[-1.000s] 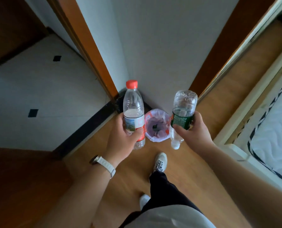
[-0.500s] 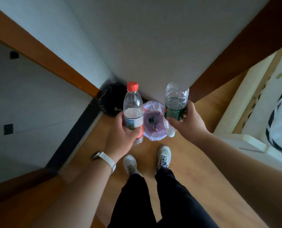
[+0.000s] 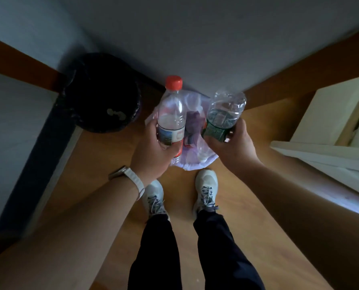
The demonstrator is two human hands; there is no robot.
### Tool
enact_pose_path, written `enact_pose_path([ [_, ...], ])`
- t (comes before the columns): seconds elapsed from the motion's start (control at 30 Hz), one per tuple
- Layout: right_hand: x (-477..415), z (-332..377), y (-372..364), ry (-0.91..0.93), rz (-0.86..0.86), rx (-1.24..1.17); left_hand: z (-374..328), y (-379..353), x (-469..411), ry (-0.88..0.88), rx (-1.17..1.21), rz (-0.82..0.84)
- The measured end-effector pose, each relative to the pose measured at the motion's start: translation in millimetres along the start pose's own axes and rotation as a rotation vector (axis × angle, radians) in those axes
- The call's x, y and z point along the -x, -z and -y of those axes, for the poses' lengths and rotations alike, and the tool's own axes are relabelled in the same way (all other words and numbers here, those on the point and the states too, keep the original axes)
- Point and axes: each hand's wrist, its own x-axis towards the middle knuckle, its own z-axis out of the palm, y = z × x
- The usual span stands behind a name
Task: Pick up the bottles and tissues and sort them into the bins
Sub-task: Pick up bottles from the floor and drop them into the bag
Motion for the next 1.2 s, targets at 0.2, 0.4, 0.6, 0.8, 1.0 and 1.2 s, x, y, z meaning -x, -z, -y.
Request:
enact_pose_path([
  [0.2,-57.3,-60.1,-70.1,-0.032,-0.014,-0.001,70.7,-40.4,-59.9,-0.060,-0.091,0.038],
  [0.4,-80.3,-80.4,-98.1,-0.007,0.009,0.005,95.4,-48.6,-70.0,-0.040,-0.246,0.055],
  [0.6,-59.7,-68.4,-72.8,0.006,0.072,0.155,66.3,-19.4,-39.6,-0.114,-0.358,0.105],
  [0.8,-20.8,-17.2,-17.0,0.193,0.096,0.394,9.4,31.0,-14.6,-0.372,-0.632,0.126],
  [1.0,45.4,67.4,55.3,0.330,0.100,0.632,-85.4,96.9,22.5,-0.545,-0.871,0.134],
  [1.2,122.9,145.3,120.3,0.535,0.031,0.780,-176.0,158.4,70.5,-0.713,-1.033,0.113],
])
